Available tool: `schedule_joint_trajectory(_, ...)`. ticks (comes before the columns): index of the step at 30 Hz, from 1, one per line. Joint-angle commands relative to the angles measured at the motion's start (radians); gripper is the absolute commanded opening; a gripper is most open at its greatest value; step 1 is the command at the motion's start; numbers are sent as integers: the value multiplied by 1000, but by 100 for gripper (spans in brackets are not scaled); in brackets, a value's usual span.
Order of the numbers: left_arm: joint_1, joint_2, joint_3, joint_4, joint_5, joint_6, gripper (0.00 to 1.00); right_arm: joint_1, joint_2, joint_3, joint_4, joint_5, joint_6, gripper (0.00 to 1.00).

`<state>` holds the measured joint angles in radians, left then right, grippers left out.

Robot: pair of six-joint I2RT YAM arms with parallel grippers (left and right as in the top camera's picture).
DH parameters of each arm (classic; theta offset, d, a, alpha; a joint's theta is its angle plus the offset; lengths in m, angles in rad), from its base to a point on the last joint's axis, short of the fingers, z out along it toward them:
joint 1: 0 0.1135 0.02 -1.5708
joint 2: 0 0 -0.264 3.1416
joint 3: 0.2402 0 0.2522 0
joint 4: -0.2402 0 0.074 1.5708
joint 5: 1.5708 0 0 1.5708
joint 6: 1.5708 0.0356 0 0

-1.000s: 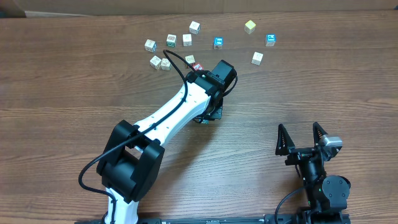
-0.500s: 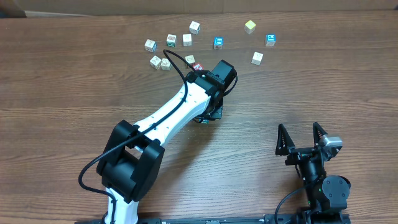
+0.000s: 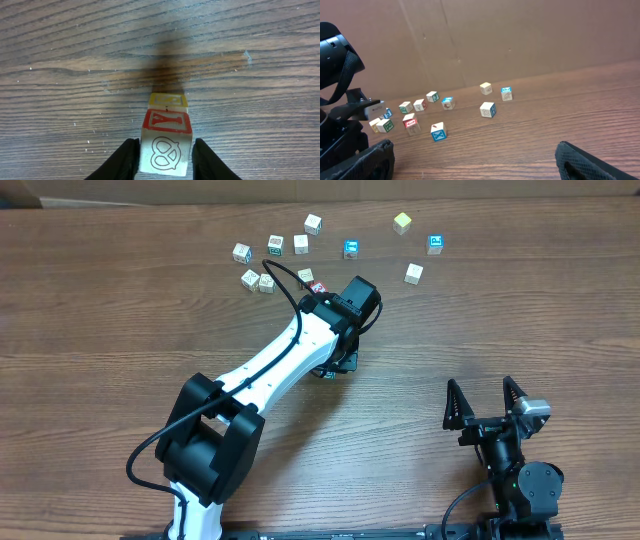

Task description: Form a tower

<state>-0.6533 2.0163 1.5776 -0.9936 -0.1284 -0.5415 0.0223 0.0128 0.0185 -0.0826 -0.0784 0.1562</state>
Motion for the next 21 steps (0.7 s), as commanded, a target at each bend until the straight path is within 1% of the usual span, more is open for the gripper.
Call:
schedule_joint_trajectory(1, 2, 18, -6, 7, -17, 22, 38, 6, -10, -10, 5, 5, -8, 100)
schedule_joint_trajectory(4, 2, 18, -6, 6, -17, 22, 53, 6, -10, -10, 5, 6, -8, 100)
schedule_joint_trajectory(5, 2, 18, -6, 6, -17, 22, 57, 6, -10, -10, 5, 6, -8, 100)
schedule_joint_trajectory(6, 2, 18, -6, 5, -17, 22, 58, 6, -10, -10, 5, 6, -8, 100)
schedule_joint_trajectory(12, 2, 22, -14, 5, -17, 22, 58, 6, -10, -10, 5, 6, -8, 100)
schedule_joint_trajectory(14, 2, 25, -34, 22, -17, 22, 63, 6, -10, -10, 5, 6, -8, 100)
schedule_joint_trajectory(15, 2, 26, -48, 35, -17, 22, 63, 6, -10, -10, 5, 6, -8, 100)
schedule_joint_trajectory(21, 2, 26, -91, 99, -17, 22, 62, 6, -10, -10, 5, 6, -8, 100)
